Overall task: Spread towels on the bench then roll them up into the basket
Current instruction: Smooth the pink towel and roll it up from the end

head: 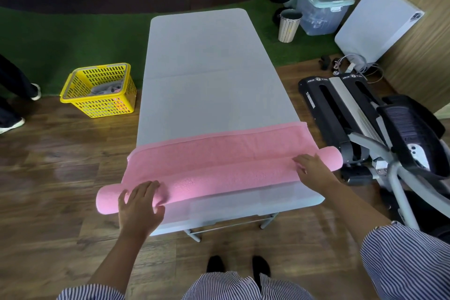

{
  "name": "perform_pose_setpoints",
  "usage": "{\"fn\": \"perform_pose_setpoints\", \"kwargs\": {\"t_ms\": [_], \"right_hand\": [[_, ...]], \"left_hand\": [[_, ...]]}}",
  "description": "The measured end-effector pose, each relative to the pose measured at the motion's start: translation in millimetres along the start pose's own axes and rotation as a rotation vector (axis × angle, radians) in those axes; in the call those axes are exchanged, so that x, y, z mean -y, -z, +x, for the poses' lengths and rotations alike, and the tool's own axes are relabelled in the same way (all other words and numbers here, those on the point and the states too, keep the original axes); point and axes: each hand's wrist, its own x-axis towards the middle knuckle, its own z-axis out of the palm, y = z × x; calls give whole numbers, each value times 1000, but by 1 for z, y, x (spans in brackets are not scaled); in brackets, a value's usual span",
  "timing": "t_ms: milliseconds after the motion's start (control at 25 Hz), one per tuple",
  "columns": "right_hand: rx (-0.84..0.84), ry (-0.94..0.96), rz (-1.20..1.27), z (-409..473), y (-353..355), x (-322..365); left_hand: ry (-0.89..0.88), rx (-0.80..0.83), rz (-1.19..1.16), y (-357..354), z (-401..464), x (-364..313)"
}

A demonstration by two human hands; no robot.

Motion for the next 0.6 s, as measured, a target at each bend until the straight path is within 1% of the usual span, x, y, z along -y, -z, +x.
{"fn": "perform_pose_setpoints", "kwargs": {"t_ms": [40, 120, 200, 280, 360, 440, 520, 600], "right_hand": [[51, 6, -28, -2, -2, -1], [108, 35, -183, -6, -2, -2], [82, 45, -304, -7, 2, -1], [93, 37, -334, -6, 9, 1], [147, 30, -336, -5, 14, 3], [169, 42, -338, -6, 18, 5], [123, 80, -337, -7, 19, 8], [-1, 119, -299, -6, 17, 10]], "left_hand": [[13, 16, -3, -1, 0, 0], [18, 7, 14, 0, 0, -2], [-2, -15, 45, 5, 0, -3], [-33, 11, 82, 10, 1, -1], [-60, 52, 113, 13, 1, 4], [-70, 51, 94, 14, 6, 6], [-97, -8, 41, 14, 9, 3], [-135, -31, 7, 12, 9, -4]]}}
